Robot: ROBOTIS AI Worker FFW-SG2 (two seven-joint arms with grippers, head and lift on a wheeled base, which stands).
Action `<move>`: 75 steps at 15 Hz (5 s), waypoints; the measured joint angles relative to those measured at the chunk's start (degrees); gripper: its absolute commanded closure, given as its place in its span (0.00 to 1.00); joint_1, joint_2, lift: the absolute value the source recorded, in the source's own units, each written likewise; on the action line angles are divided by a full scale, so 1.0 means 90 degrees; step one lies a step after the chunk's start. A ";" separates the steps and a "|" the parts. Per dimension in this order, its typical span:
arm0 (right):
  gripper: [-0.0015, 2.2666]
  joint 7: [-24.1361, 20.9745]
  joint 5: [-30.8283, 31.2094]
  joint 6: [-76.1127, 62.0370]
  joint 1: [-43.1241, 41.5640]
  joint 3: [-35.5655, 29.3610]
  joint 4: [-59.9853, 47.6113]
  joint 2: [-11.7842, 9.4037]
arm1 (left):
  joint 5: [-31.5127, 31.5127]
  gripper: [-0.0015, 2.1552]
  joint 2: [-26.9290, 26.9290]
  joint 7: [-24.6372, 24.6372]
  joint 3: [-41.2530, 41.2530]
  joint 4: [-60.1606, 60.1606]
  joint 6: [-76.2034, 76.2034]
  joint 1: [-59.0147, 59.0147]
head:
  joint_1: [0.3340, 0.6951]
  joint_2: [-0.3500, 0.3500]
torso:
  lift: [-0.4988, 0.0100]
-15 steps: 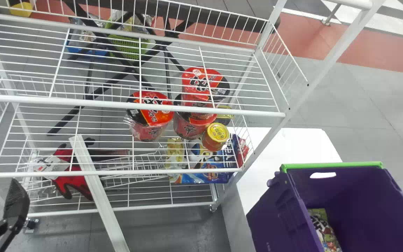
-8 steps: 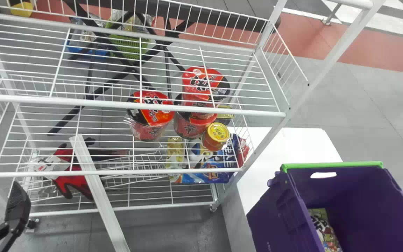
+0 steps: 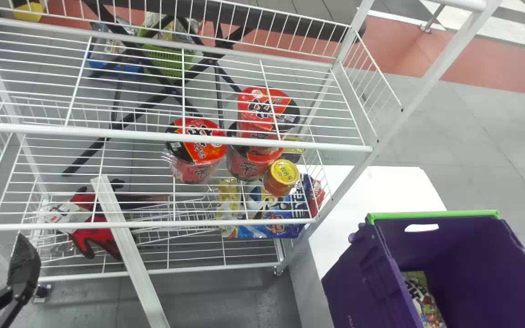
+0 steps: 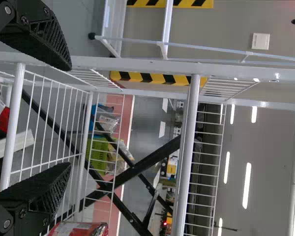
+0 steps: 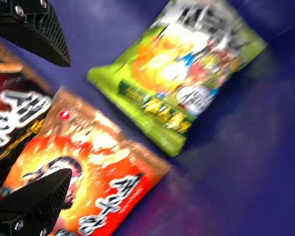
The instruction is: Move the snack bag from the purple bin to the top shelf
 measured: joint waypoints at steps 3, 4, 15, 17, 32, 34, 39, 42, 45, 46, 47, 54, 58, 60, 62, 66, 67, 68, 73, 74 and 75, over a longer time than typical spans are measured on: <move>0.01 0.0006 0.0194 0.0055 -0.0268 0.0129 0.0546 -0.0268 | 0.0037 0.06 0.0028 -0.0023 0.0001 0.0069 -0.0016 -0.0062 | 1.00 0.00 | 0.09; 0.01 0.0020 0.0243 0.0128 -0.0346 0.0142 0.0698 -0.0373 | 0.0052 0.06 0.0038 -0.0042 0.0003 0.0087 -0.0016 -0.0080 | 1.00 0.00 | 0.09; 0.02 0.0529 0.1705 0.0130 -0.1060 0.0985 0.1878 -0.0831 | 0.0234 0.06 0.0068 -0.0127 0.0063 0.0408 -0.0145 -0.0276 | 1.00 0.00 | 0.09; 0.02 0.0536 0.1766 0.0071 -0.1296 0.1071 0.2175 -0.1009 | 0.0234 0.06 0.0068 -0.0127 0.0068 0.0425 -0.0153 -0.0276 | 1.00 0.00 | 0.09; 0.05 0.0479 0.2397 -0.0865 -0.1488 0.1705 0.2881 -0.0958 | 0.0254 0.06 0.0094 -0.0137 0.0088 0.0605 -0.0526 -0.0257 | 1.00 0.00 | 0.09; 0.14 0.0480 0.2427 -0.0945 -0.1488 0.1759 0.2922 -0.0947 | 0.0290 0.06 0.0127 -0.0137 0.0093 0.0606 -0.0582 -0.0246 | 1.00 0.00 | 0.09; 0.90 0.0485 0.2433 -0.0886 -0.1519 0.1859 0.2953 -0.0918 | 0.0339 0.06 0.0187 -0.0145 0.0098 0.0578 -0.0642 -0.0224 | 1.00 0.00 | 0.09; 0.97 0.0384 0.2276 -0.0694 -0.1561 0.1796 0.2916 -0.0915 | 0.0341 0.06 0.0195 -0.0147 0.0106 0.0551 -0.0642 -0.0208 | 1.00 0.00 | 0.09; 0.99 0.0374 0.2122 0.0018 -0.1567 0.1609 0.2636 -0.0911 | 0.0341 0.06 0.0195 -0.0147 0.0108 0.0534 -0.0642 -0.0196 | 1.00 0.00 | 0.09; 0.99 0.0303 0.2111 0.0314 -0.1563 0.1561 0.2508 -0.0913 | 0.0342 0.06 0.0195 -0.0147 0.0108 0.0521 -0.0642 -0.0193 | 1.00 0.00 | 0.09; 0.99 0.0206 0.2123 0.0575 -0.1548 0.1535 0.2372 -0.0915 | 0.0345 0.06 0.0195 -0.0147 0.0108 0.0517 -0.0643 -0.0190 | 1.00 0.00 | 0.09; 0.99 0.0478 0.2201 0.1913 -0.1063 0.0790 0.1038 -0.0934 | 0.0351 0.06 0.0193 -0.0137 0.0101 0.0514 -0.0681 -0.0188 | 1.00 0.00 | 0.09; 0.99 0.0756 0.2090 0.2840 -0.0862 0.0020 0.0121 -0.0913 | 0.0348 0.06 0.0186 -0.0137 0.0061 0.0516 -0.0656 -0.0206 | 1.00 0.00 | 0.09; 0.99 0.0824 0.2049 0.3237 -0.0863 -0.0258 -0.0242 -0.0912 | 0.0342 0.06 0.0193 -0.0137 0.0050 0.0498 -0.0623 -0.0216 | 1.00 0.00 | 0.09; 0.99 0.0924 0.2041 0.3439 -0.0895 -0.0545 -0.0505 -0.0976 | 0.0341 0.06 0.0195 -0.0138 0.0043 0.0477 -0.0593 -0.0224 | 1.00 0.00 | 0.09; 0.99 0.1113 0.2112 0.3479 -0.0923 -0.0831 -0.0928 -0.1165 | 0.0341 0.06 0.0195 -0.0137 0.0042 0.0472 -0.0583 -0.0227 | 1.00 0.00 | 0.09; 0.99 0.1120 0.2119 0.3479 -0.0927 -0.0838 -0.0987 -0.1174 | 0.0341 0.06 0.0195 -0.0137 0.0038 0.0472 -0.0583 -0.0225 | 1.00 0.00 | 0.09; 0.99 0.1129 0.2115 0.3479 -0.0933 -0.0841 -0.1059 -0.1176 | 0.0341 0.06 0.0195 -0.0137 0.0030 0.0471 -0.0583 -0.0220 | 1.00 0.00 | 0.09; 0.99 0.1324 0.2057 0.3479 -0.0944 -0.0837 -0.1332 -0.1110 | 0.0331 0.06 0.0195 -0.0131 0.0009 0.0451 -0.0603 -0.0190 | 1.00 0.00 | 0.09; 0.99 0.1358 0.2053 0.3479 -0.0947 -0.0829 -0.1349 -0.1092 | 0.0331 0.06 0.0195 -0.0131 0.0010 0.0450 -0.0603 -0.0188 | 1.00 0.00 | 0.09; 0.99 0.1367 0.2050 0.3479 -0.0950 -0.0826 -0.1357 -0.1080 | 0.0331 0.06 0.0195 -0.0133 0.0010 0.0450 -0.0603 -0.0188 | 1.00 0.00 | 0.09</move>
